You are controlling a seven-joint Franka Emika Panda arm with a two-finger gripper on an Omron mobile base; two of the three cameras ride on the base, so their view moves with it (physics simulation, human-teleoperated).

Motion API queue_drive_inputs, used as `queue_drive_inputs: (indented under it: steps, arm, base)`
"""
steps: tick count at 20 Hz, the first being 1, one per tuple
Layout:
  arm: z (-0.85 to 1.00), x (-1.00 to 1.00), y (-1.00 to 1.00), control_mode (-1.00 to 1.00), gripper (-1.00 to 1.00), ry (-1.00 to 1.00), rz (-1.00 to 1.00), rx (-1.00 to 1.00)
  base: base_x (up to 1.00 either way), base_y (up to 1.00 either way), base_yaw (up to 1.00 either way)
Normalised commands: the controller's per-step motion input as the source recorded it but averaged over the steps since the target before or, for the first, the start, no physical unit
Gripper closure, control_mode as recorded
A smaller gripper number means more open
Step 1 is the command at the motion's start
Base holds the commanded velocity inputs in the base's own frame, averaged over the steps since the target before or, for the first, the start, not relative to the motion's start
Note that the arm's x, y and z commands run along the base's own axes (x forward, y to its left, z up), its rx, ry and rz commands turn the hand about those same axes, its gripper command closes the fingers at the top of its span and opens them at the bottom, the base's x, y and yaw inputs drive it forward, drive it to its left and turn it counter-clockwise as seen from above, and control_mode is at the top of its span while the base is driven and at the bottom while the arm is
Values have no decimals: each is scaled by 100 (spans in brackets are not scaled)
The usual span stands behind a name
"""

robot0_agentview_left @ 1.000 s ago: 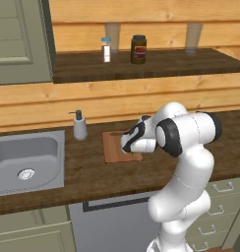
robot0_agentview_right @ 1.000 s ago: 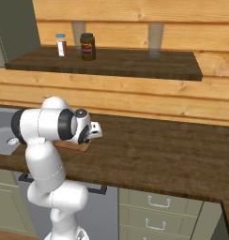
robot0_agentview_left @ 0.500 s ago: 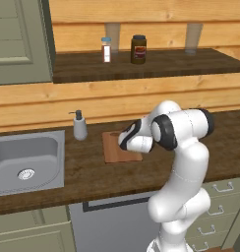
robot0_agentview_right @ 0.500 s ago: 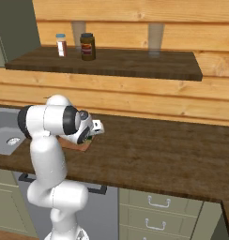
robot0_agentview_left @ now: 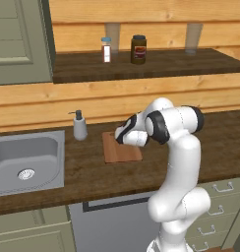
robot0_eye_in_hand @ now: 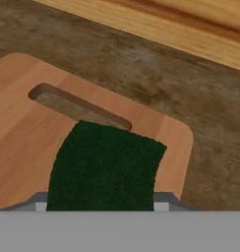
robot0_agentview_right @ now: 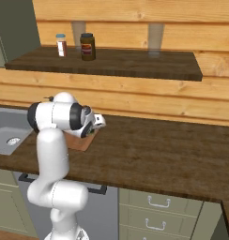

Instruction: Pick up the sponge from the counter and clean the cutting board by briefly scrubbing or pressing down on the cutting board. Once finished, release the sponge.

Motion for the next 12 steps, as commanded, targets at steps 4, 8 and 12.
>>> queue_drive_inputs:
  steps: [4,8,12]
  arm:
    - [0,9,96,-100,100,0,0,0]
    - [0,11,100,-100,100,0,0,0]
    - [0,20,100,-100,100,0,-1,0]
  base:
    - [0,0,0]
    - [0,0,0]
    - [0,0,0]
